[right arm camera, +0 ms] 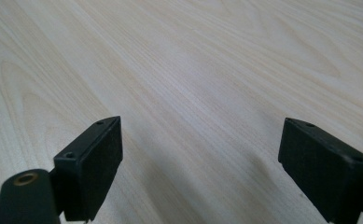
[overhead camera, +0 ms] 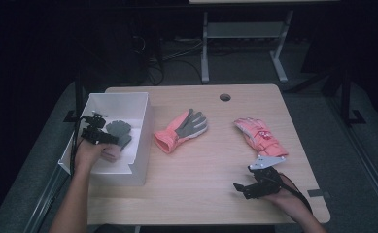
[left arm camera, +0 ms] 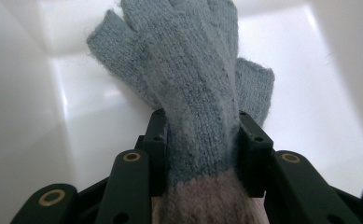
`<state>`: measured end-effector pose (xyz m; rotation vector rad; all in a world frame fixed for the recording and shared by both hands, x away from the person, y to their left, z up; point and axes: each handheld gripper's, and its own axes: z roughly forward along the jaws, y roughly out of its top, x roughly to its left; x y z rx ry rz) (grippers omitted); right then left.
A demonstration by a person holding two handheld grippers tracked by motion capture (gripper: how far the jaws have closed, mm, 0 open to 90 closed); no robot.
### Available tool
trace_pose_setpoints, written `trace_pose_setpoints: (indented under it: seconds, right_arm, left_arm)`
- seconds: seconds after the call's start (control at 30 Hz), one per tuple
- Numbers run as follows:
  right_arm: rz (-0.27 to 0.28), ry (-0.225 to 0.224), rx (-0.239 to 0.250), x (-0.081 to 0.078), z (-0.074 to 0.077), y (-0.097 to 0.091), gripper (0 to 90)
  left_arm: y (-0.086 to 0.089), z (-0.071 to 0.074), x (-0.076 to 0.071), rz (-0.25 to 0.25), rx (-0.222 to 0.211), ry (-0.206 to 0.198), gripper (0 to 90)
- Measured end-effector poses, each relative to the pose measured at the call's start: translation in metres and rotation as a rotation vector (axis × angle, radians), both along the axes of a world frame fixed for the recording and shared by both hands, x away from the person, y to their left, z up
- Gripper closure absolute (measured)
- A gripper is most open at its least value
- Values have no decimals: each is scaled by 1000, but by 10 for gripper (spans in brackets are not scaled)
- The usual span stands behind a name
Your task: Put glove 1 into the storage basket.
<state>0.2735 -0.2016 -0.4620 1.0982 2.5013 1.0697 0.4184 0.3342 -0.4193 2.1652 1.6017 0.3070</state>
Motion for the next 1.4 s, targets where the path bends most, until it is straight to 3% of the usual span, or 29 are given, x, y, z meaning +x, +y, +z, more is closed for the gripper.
trace_pose_setpoints:
  seconds: [0.1, 0.23, 0.33, 0.6, 1.07, 1.4]
  right_arm:
    - [-2, 0, 4, 0, 1, 0, 134]
    - [2, 3, -3, 0, 1, 0, 135]
    - [2, -3, 5, 0, 1, 0, 134]
    - [5, -2, 3, 0, 1, 0, 134]
    - [5, 3, 1, 0, 0, 1, 134]
    - [12, 3, 1, 0, 0, 0, 134]
  left_arm:
    - [-2, -1, 0, 1, 8, -11, 565]
    - [-8, -3, 2, 9, 38, -15, 402]
    - [-10, -2, 1, 24, 28, -20, 327]
    - [-14, 28, -1, -1, 20, -86, 221]
    - [-29, 77, -20, -105, -93, -176, 182]
    - [-71, 97, -36, -208, -194, -232, 181]
